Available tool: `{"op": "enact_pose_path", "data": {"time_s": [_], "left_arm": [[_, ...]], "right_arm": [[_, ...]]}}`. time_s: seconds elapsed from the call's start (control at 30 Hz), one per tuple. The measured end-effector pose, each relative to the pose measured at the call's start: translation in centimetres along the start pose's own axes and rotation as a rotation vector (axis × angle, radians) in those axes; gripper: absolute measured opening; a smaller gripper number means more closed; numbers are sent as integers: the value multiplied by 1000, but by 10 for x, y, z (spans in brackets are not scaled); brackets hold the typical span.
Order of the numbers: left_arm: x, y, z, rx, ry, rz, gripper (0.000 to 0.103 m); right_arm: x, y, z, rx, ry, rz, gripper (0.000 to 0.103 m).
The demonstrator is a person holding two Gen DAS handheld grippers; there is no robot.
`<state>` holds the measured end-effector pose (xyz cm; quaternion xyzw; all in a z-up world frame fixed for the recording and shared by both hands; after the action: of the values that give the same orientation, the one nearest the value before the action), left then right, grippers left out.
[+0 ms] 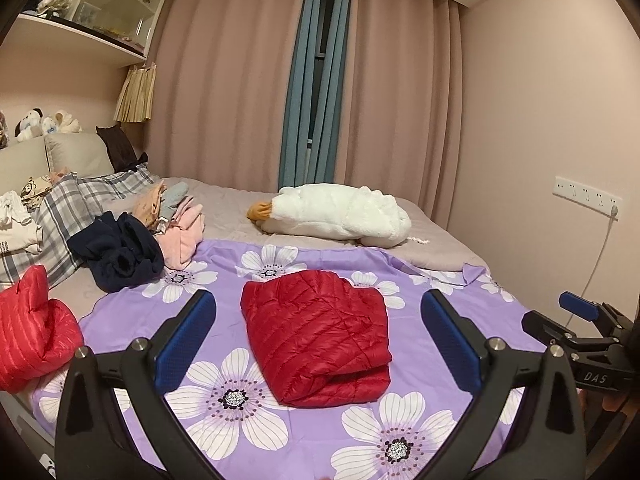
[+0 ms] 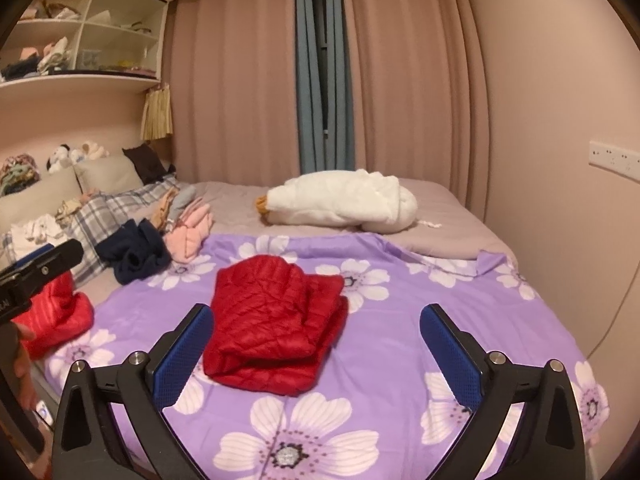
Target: Fold large clothes
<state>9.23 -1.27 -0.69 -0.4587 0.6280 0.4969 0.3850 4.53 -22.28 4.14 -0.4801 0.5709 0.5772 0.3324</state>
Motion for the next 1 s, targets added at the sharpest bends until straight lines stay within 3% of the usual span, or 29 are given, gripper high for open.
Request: {"op": "enact_pose_path", "data": {"time_s": [0.17,0.47,0.87,0.93,0.97,1.0], "left_arm": [[2,-2,-4,-7,-23,9,103],[1,-3,-2,-111,-30,-14,103],[1,0,2,-103,-53,-30,103],[-1,0,4,-90,-34,-102,103],[-2,-8,8,-128,-19,-111,103],[-4,-21,12,-209,-10,-42,103]], "right_arm": [[1,-1,2,-4,8,9,102],[1,-4,2,2,22,33,102],[4,-5,6,12,46,53,102],[3,-4,7,12,48,52,102],[2,-6,5,11,46,51,102],[2,-5,6,12,42,49,102]]}}
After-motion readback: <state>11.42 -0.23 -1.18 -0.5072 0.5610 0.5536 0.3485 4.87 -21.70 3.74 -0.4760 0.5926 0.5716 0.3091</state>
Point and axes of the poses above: each gripper's, at about its wrist camera, not at the fingertips, and y roughly against the way its jaws point, z to its left, x to its underside, the point moved 1 cm from there along -y, roughly the way its jaws point, and after that the axes turned 10 degrees about y, right-handed, at the moved point
